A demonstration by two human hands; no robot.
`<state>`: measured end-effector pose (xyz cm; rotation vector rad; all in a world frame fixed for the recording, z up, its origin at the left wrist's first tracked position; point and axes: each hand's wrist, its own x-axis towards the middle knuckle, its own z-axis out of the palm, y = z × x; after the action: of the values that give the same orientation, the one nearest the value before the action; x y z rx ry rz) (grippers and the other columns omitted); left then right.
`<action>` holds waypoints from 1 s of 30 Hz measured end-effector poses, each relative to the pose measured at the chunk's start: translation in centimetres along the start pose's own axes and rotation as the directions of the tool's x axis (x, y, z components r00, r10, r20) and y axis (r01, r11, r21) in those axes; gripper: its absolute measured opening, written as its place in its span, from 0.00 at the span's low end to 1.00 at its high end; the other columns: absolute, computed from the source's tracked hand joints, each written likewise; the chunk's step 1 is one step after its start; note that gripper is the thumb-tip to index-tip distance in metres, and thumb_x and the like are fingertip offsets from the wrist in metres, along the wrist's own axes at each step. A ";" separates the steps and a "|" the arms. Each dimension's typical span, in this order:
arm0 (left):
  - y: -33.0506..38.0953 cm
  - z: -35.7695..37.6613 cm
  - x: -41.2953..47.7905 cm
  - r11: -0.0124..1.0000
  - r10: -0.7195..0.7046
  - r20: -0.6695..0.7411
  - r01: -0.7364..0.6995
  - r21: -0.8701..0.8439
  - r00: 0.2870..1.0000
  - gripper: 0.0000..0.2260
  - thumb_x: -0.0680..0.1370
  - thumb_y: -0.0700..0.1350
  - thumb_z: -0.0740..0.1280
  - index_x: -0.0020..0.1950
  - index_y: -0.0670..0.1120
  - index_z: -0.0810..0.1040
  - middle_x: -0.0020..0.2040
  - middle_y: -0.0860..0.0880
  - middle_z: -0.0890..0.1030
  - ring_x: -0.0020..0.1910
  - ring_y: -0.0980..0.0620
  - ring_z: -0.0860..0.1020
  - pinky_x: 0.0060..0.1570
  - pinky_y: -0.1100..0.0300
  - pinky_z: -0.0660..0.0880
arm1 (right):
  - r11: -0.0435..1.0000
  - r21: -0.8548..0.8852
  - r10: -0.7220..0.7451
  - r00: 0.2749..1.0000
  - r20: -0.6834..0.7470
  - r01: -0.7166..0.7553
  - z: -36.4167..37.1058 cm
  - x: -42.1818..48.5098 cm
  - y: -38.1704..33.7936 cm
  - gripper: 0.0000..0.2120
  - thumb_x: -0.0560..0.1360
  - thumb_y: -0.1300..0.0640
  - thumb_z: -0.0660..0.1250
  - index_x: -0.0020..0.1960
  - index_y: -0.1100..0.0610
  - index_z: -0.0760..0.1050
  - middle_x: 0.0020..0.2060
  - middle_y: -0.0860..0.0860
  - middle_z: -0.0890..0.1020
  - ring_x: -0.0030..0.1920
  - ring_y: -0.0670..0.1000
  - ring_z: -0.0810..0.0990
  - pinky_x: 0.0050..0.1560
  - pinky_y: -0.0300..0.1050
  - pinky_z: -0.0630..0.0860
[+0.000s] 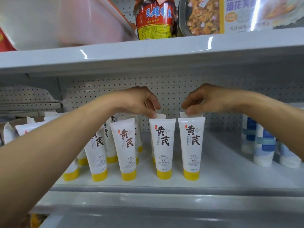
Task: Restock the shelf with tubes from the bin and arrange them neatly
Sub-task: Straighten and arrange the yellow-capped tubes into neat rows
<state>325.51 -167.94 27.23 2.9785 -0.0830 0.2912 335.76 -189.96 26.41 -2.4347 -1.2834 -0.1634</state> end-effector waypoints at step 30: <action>-0.2 2.3 2.3 0.995 0.080 0.042 -0.078 -0.064 0.996 0.09 0.73 0.49 0.74 0.51 0.48 0.85 0.45 0.56 0.86 0.46 0.55 0.84 0.51 0.53 0.81 | 0.992 0.125 0.009 0.990 0.142 -0.027 1.4 1.3 -0.2 0.05 0.73 0.55 0.73 0.48 0.55 0.85 0.40 0.47 0.87 0.43 0.47 0.86 0.51 0.46 0.82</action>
<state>328.25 -168.21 25.41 2.9249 -0.2114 0.2273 336.28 -188.34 25.49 -2.3834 -1.2888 0.0944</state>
